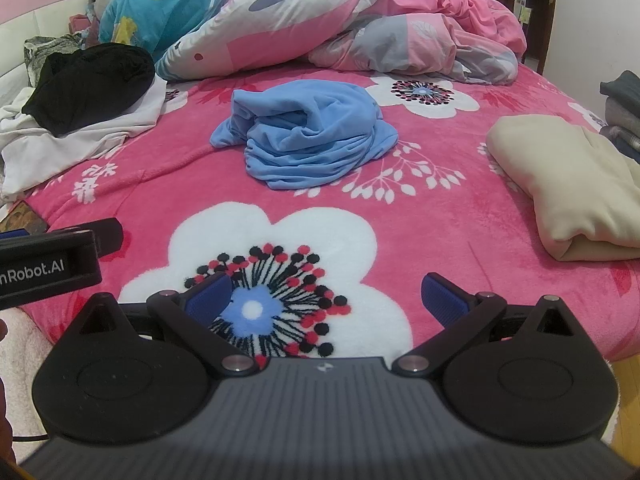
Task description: Fold clothes
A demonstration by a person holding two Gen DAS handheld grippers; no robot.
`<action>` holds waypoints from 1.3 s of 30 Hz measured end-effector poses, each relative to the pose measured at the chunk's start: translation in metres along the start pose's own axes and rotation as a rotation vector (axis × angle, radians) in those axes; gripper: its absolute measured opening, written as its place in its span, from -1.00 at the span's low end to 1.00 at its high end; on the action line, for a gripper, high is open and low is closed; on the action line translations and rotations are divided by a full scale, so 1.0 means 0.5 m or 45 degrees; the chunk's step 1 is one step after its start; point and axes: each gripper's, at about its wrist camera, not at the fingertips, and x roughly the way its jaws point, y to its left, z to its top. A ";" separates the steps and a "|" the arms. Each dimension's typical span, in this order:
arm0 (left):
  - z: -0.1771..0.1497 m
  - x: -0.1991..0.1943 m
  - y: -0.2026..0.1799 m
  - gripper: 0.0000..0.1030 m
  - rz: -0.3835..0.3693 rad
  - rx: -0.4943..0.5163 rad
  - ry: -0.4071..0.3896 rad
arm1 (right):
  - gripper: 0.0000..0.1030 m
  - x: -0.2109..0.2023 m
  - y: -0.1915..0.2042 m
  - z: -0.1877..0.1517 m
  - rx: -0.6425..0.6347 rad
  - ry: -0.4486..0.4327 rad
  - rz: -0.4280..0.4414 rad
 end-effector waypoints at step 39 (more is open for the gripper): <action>0.307 0.494 -0.110 0.47 -0.377 0.081 -0.038 | 0.83 0.483 -0.250 0.321 0.388 -0.141 0.435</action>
